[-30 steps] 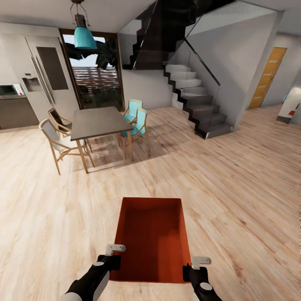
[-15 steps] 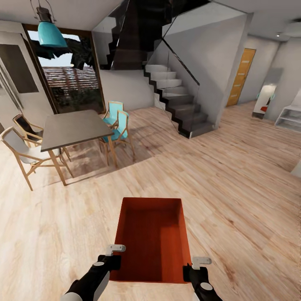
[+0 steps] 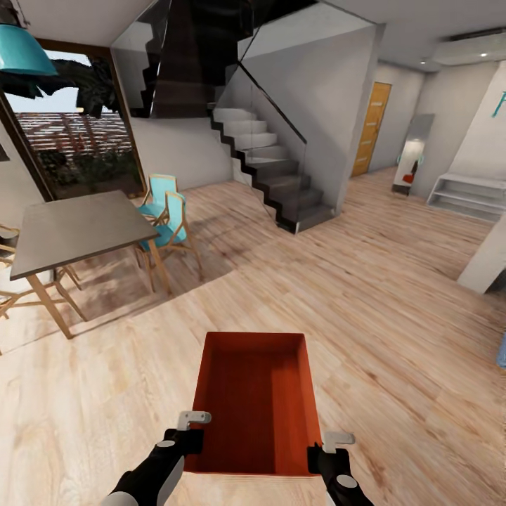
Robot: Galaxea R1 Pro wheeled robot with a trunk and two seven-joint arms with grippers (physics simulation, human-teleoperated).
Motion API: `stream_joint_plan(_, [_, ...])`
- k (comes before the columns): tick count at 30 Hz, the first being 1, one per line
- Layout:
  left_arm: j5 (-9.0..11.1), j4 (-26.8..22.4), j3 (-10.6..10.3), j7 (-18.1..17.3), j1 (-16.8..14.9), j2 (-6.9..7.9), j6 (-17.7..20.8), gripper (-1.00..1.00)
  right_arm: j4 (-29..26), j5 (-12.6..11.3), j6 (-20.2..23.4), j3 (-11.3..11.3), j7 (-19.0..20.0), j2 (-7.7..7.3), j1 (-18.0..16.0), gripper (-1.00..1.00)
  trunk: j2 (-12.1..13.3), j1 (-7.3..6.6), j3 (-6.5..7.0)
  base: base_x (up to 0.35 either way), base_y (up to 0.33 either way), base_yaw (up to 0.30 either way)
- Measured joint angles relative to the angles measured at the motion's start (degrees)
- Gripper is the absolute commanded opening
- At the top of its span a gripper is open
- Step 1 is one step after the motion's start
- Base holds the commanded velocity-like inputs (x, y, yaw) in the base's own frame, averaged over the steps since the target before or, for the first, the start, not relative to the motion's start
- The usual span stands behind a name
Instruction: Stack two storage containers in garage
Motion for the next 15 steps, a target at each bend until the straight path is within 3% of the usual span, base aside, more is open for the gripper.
stream_joint_plan(15, [0.03,0.01,-0.02,0.03,0.00,0.00,0.00,-1.00,0.00,0.00,0.00,0.00,0.00,0.00,0.00,-1.00,0.00,0.00,0.00,0.317,0.000,-0.219])
